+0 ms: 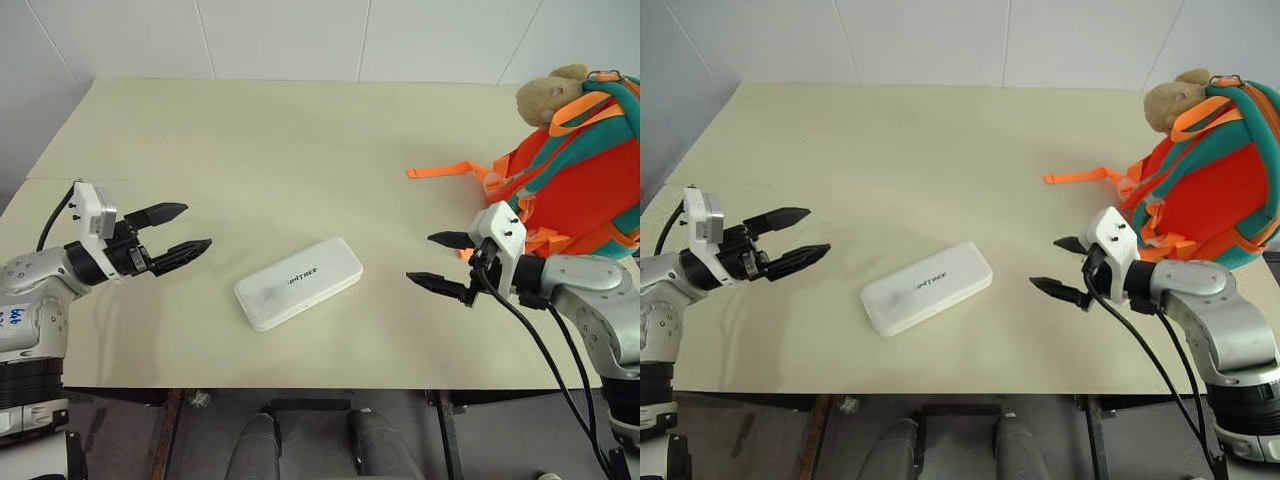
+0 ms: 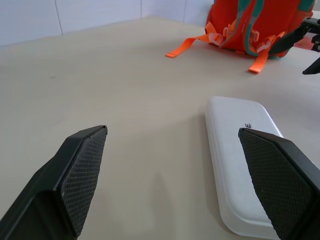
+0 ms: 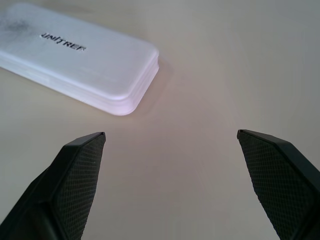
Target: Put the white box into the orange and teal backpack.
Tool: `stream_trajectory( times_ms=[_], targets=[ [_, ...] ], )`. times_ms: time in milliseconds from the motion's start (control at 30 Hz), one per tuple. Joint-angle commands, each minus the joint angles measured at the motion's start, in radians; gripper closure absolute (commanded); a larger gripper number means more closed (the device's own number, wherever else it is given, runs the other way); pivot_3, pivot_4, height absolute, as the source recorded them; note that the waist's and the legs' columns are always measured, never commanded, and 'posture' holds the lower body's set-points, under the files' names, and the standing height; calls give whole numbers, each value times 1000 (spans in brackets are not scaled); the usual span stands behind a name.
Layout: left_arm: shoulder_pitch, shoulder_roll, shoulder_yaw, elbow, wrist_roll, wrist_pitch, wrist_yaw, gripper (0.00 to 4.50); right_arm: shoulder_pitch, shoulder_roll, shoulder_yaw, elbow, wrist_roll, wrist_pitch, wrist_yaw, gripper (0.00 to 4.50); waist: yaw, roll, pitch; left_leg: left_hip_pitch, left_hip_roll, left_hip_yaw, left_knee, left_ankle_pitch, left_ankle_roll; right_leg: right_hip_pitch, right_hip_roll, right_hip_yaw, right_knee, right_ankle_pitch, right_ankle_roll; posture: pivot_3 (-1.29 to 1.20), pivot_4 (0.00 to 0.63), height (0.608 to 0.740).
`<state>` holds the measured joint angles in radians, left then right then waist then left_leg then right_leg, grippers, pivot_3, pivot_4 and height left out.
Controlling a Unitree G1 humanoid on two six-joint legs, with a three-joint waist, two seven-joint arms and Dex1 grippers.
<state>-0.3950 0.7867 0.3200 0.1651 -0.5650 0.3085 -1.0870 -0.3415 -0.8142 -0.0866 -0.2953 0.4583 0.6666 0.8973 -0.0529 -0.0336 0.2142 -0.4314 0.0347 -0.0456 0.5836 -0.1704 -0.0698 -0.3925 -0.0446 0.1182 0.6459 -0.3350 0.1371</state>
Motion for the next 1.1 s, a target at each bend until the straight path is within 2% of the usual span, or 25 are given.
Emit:
stream_trajectory(
  times_ms=[33, 233, 333, 367, 500, 600, 700, 800, 867, 1000, 1100],
  targets=[
    [-36, -1, -7, 0, 6, -23, -10, 0, -41, -6, -23, -26, 16, 2, -11, 37, -2, 0, 0, 0, 0, 0, 1, 0, 0, 0, 0, 0, 0, 0, 0, 0, 150, 740],
    [-6, -17, -5, -47, -17, 9, 8, 0, -98, -9, 25, 5, -14, 32, -26, 37, -4, 0, 0, 1, 0, 0, 1, 0, 0, 1, 0, 0, 0, 0, 0, 0, 150, 740],
    [-17, -27, -5, -12, 15, -29, 23, 0, -135, 19, 48, 13, -15, 35, -40, 37, -2, 0, 0, 1, 0, 0, 1, 0, 0, 1, 0, 0, 0, 0, 0, 0, 150, 740],
    [-4, -22, -7, -23, 9, -25, 6, 0, -142, 22, 60, 15, -19, 44, -44, 204, -2, 0, 0, 1, 0, 0, 1, 0, 0, 0, 0, 0, 0, 0, 0, 0, 150, 740],
    [91, 3, 11, -113, -12, 49, 15, 843, -182, 52, 114, 60, -56, 31, -54, 1270, -7, 0, 0, 1, 0, 1, 0, 0, 0, 1, 0, 1, -1, 0, 0, 0, 150, 740],
    [134, 16, 19, -143, -6, 79, 28, 1870, -223, 99, 153, 130, -97, -19, -64, 2358, -5, 0, 0, 1, 0, 1, -1, 0, 0, 0, 0, 1, -1, 0, 0, 0, 150, 740],
    [211, 67, 16, -235, -44, 262, 61, 2836, -292, 144, 216, 260, -198, -74, -110, 3399, -8, 0, 0, 1, 0, 1, -1, 0, 0, 0, 0, 1, 0, 0, 0, 0, 150, 740],
    [231, 97, 7, -236, -58, 331, 52, 3813, -359, 210, 258, 403, -281, -142, -169, 4453, -8, 0, 0, 1, 0, 1, -1, 0, 0, 0, 0, 1, 0, 0, 0, 0, 150, 740],
    [256, 108, 5, -258, -73, 387, 56, 4477, -388, 246, 282, 481, -332, -182, -195, 4500, -9, 0, 0, 2, 0, 1, -1, 0, 0, 0, 0, 1, 0, 0, -1, 0, 150, 740],
    [297, 113, 26, -312, -116, 502, 89, 4477, -421, 295, 294, 557, -373, -229, -209, 4500, -6, 0, 0, 1, 0, 1, -3, 0, 0, -1, 0, 1, -1, 0, -1, 0, 150, 740],
    [325, 97, -9, -351, -140, 601, 125, 4477, -436, 338, 314, 585, -392, -238, -205, 4500, -6, 0, 0, 1, 0, 0, -4, 0, 0, -1, 0, 0, 0, -1, -2, 0, 150, 740]
  ],
)
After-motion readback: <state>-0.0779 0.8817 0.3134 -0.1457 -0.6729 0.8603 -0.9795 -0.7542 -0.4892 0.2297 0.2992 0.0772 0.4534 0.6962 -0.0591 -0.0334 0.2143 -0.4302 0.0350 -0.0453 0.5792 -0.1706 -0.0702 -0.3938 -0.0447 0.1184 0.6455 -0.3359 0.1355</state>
